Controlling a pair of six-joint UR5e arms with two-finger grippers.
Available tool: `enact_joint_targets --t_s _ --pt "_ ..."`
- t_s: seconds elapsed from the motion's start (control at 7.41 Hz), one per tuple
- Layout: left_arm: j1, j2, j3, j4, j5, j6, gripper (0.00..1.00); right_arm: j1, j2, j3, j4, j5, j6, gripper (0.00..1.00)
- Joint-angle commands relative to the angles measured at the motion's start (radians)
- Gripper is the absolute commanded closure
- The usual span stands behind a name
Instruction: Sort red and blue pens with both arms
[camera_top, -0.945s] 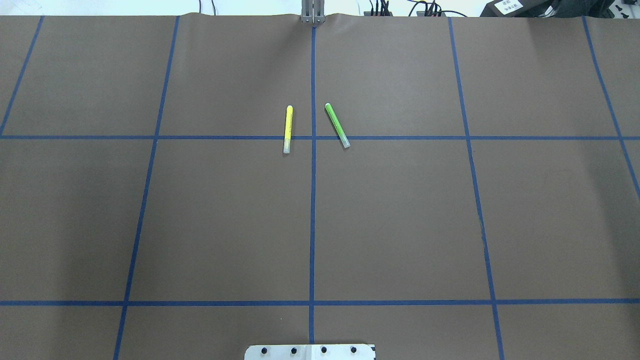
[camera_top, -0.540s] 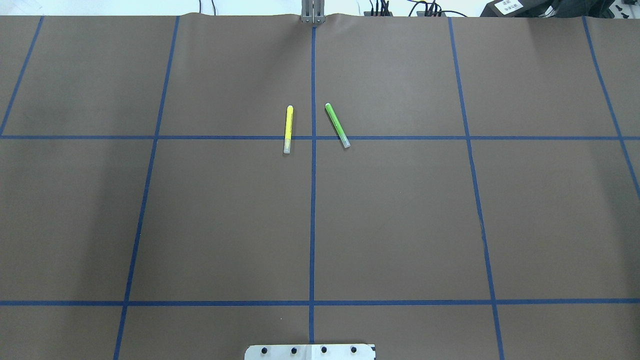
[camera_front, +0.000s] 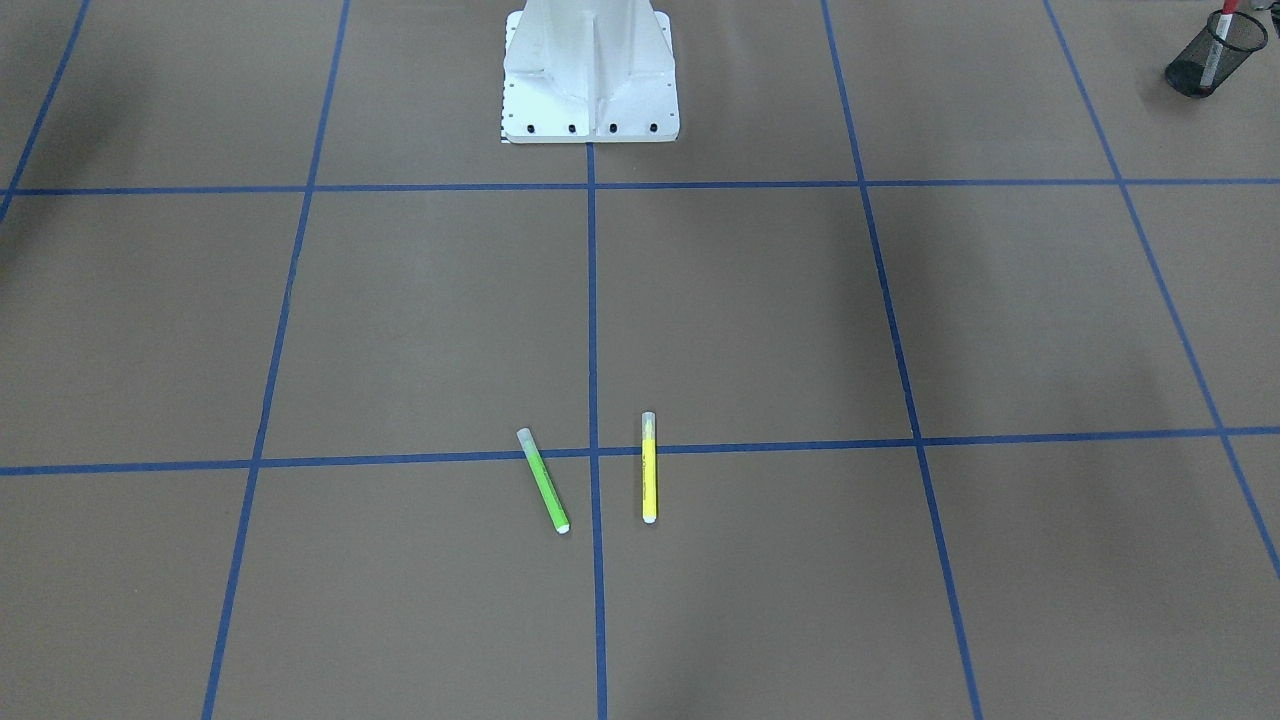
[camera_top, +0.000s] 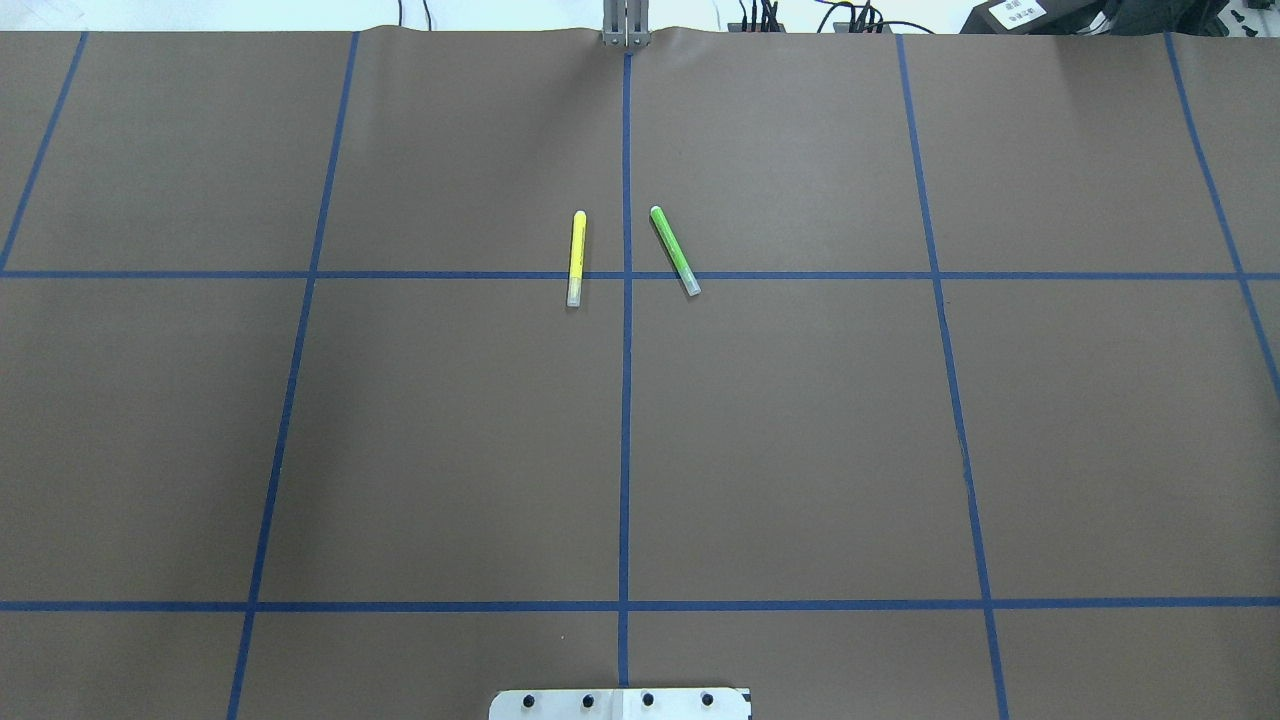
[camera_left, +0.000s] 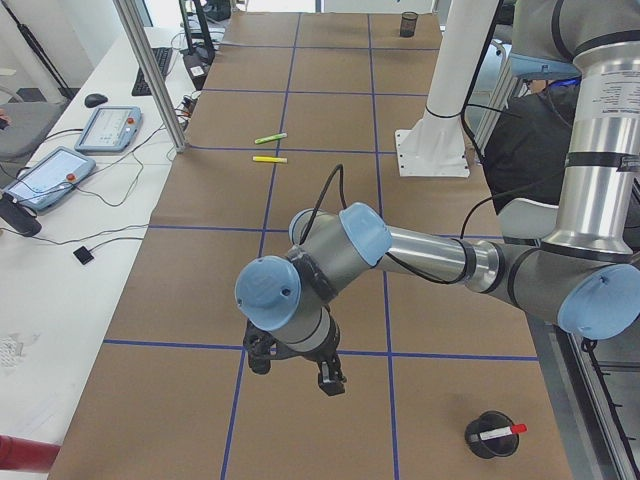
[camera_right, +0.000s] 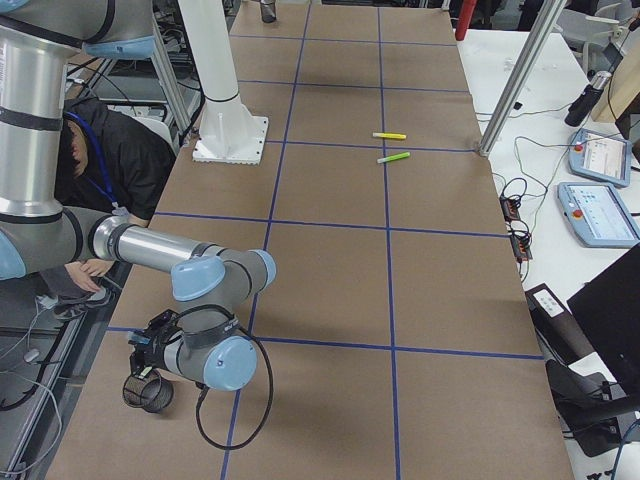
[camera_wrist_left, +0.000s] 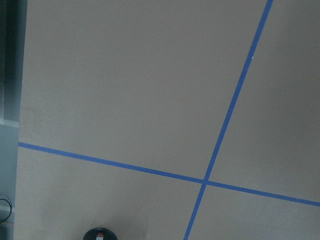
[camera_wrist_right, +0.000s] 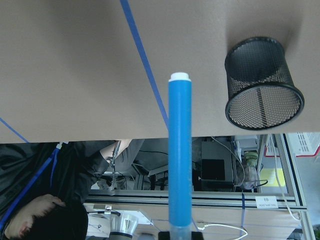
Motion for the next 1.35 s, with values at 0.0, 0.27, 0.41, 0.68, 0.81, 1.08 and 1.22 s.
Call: enact_joint_targets --t_s 0.0,0.27,0.41,0.68,0.81,1.08,1.22 --pt "0.043 -0.018 -0.039 -0.004 -0.021 -0.001 0.00 0.008 -0.007 -0.087 0.045 -0.009 0.003 1.00" --pt "0.043 -0.031 -0.045 -0.006 -0.041 -0.001 0.00 0.008 0.005 -0.156 0.086 -0.003 0.012 1.00" --pt "0.043 -0.040 -0.045 -0.006 -0.042 -0.001 0.00 0.008 0.005 -0.179 0.090 -0.003 0.010 1.00" --pt "0.043 -0.041 -0.046 0.000 -0.047 -0.001 0.00 0.008 0.005 -0.231 0.100 -0.003 0.007 1.00" --pt "0.043 -0.041 -0.048 -0.001 -0.047 -0.001 0.00 0.008 0.005 -0.286 0.157 -0.001 0.009 1.00" --pt "0.044 -0.040 -0.074 0.009 -0.045 -0.001 0.00 0.006 0.007 -0.368 0.234 0.005 0.012 1.00" --pt "0.044 -0.040 -0.077 0.014 -0.045 -0.001 0.00 0.006 0.007 -0.371 0.232 0.005 0.010 1.00"
